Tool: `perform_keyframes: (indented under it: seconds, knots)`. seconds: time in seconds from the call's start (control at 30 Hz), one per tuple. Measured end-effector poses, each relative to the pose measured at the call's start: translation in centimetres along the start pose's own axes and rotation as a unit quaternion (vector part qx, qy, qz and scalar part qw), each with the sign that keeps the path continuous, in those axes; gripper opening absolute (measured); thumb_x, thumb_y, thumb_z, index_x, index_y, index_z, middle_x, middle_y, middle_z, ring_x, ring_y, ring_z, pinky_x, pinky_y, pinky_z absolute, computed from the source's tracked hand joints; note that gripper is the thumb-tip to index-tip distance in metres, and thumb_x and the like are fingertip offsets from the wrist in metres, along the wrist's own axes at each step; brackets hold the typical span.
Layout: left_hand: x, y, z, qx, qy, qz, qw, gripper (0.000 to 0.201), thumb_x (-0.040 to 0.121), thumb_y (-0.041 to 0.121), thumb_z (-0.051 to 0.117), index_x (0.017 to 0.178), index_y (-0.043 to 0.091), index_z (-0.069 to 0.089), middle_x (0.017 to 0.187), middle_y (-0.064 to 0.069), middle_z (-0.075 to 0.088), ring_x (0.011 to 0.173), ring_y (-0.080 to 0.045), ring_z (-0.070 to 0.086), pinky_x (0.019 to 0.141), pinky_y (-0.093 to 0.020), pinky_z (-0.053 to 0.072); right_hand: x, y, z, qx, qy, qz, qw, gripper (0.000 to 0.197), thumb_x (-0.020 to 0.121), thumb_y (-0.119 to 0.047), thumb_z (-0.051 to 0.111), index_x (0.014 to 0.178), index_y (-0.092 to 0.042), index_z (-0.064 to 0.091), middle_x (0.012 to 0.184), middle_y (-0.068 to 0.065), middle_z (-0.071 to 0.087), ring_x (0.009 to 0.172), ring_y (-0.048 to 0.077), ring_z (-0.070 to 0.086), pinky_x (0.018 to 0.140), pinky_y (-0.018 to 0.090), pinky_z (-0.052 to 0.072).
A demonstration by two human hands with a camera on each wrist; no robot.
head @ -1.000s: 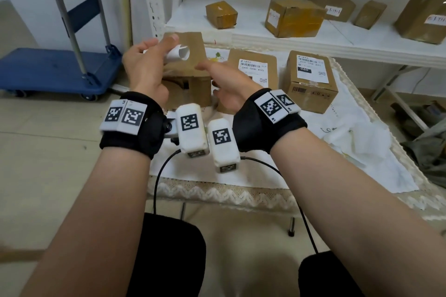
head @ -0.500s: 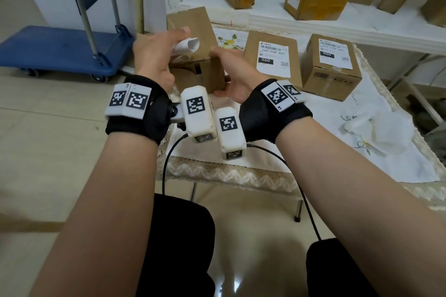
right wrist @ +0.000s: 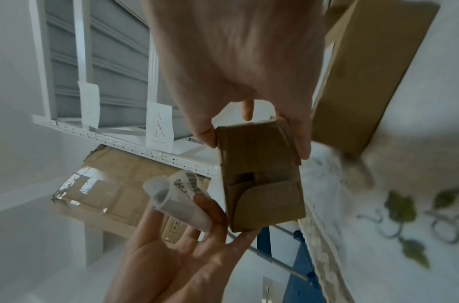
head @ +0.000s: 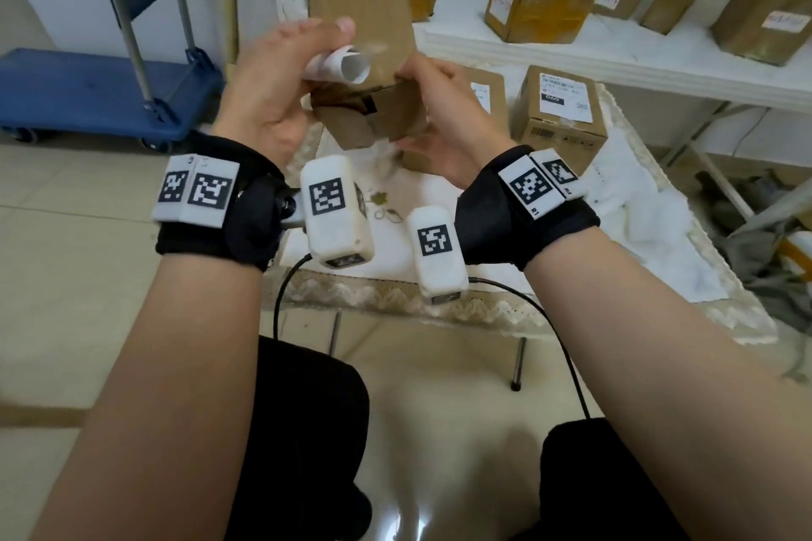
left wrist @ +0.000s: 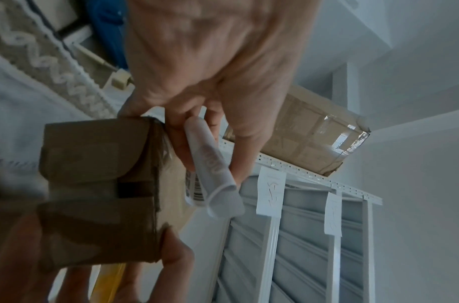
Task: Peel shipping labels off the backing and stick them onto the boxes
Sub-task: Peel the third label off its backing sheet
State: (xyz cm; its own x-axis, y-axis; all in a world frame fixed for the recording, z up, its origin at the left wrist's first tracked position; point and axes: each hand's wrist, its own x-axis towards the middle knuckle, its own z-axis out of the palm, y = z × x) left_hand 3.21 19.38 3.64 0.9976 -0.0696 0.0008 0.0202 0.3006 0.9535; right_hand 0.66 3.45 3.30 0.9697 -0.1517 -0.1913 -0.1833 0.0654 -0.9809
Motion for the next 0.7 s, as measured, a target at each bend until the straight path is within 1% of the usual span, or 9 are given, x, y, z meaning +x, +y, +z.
perform_keyframes:
  seconds: [0.1,0.13,0.23,0.33,0.4,0.47,0.53,0.6,0.7]
  knots:
    - [-1.1,-0.8,2.4,0.011,-0.055,-0.007,0.998,0.019,0.085,0.023,0.079,0.094,0.023,0.063,0.069,0.012,0.068,0.080,-0.012,0.063,0.077,-0.034,0.051,-1.9,0.1,-3.5,0.015,0.030,-0.014,0.999,0.045,0.097,-0.027,0.062,0.137,-0.023,0.043,0.106,0.002,0.060,0.094,0.021,0.065,0.096,0.046,0.057]
    - [-1.3,-1.0,3.3,0.011,-0.072,-0.008,0.997,0.019,0.084,0.021,0.079,0.094,0.022,0.063,0.070,0.012,0.069,0.081,-0.013,0.063,0.075,-0.034,0.051,-2.6,0.3,-4.7,0.018,0.039,-0.016,0.999,0.043,0.098,-0.027,0.061,0.137,-0.022,0.043,0.106,0.001,0.059,0.093,0.021,0.066,0.095,0.045,0.057]
    - [-2.3,-1.6,6.1,0.010,-0.129,-0.012,0.992,0.021,0.083,0.017,0.079,0.097,0.020,0.063,0.076,0.009,0.069,0.082,-0.016,0.061,0.070,-0.032,0.048,-4.7,1.0,-7.9,0.020,0.078,-0.017,0.997,0.049,0.095,-0.032,0.061,0.139,-0.019,0.045,0.113,0.003,0.059,0.100,0.024,0.069,0.084,0.042,0.061]
    - [-3.1,-1.9,8.5,0.017,-0.186,-0.032,0.982,0.024,0.075,0.023,0.083,0.093,0.022,0.066,0.086,0.003,0.068,0.088,-0.020,0.061,0.072,-0.033,0.049,-6.9,1.7,-10.7,0.033,0.114,-0.012,0.993,0.067,0.077,-0.040,0.063,0.138,-0.018,0.049,0.137,0.014,0.056,0.113,0.031,0.064,0.071,0.040,0.064]
    - [-3.7,-1.9,9.8,0.023,-0.230,-0.052,0.971,0.028,0.072,0.027,0.084,0.093,0.023,0.067,0.093,-0.002,0.066,0.088,-0.020,0.062,0.073,-0.033,0.056,-8.5,2.1,-12.6,0.050,0.129,-0.012,0.990,0.062,0.079,-0.040,0.062,0.137,-0.019,0.049,0.143,0.015,0.052,0.119,0.033,0.062,0.076,0.042,0.065]
    - [-4.1,-1.9,10.8,0.037,-0.259,-0.063,0.963,0.040,0.064,0.032,0.088,0.096,0.022,0.067,0.099,-0.004,0.064,0.086,-0.018,0.063,0.077,-0.036,0.059,-9.9,2.4,-14.0,0.069,0.132,-0.006,0.989,0.051,0.089,-0.036,0.060,0.135,-0.019,0.048,0.143,0.016,0.050,0.123,0.036,0.060,0.085,0.048,0.064]
    - [-4.6,-2.2,11.8,0.046,-0.274,-0.068,0.958,0.047,0.058,0.035,0.089,0.097,0.022,0.067,0.101,-0.005,0.064,0.086,-0.018,0.063,0.081,-0.039,0.058,-10.9,2.6,-15.1,0.072,0.133,0.003,0.989,0.044,0.094,-0.034,0.058,0.134,-0.019,0.046,0.142,0.016,0.051,0.117,0.036,0.063,0.088,0.049,0.062]
    - [-5.3,-2.7,12.7,0.052,-0.281,-0.074,0.956,0.040,0.058,0.033,0.090,0.091,0.022,0.069,0.098,-0.005,0.065,0.085,-0.019,0.064,0.086,-0.040,0.057,-12.0,2.9,-15.8,0.063,0.132,0.008,0.989,0.043,0.096,-0.032,0.057,0.135,-0.019,0.044,0.140,0.016,0.051,0.105,0.033,0.064,0.088,0.050,0.062]
    - [-6.3,-3.1,13.1,0.076,-0.293,-0.083,0.949,0.034,0.063,0.031,0.090,0.088,0.022,0.070,0.102,-0.007,0.065,0.091,-0.022,0.063,0.099,-0.049,0.053,-13.6,3.5,-16.3,0.066,0.130,0.017,0.989,0.045,0.095,-0.032,0.058,0.135,-0.018,0.043,0.131,0.017,0.055,0.097,0.031,0.066,0.088,0.051,0.062]
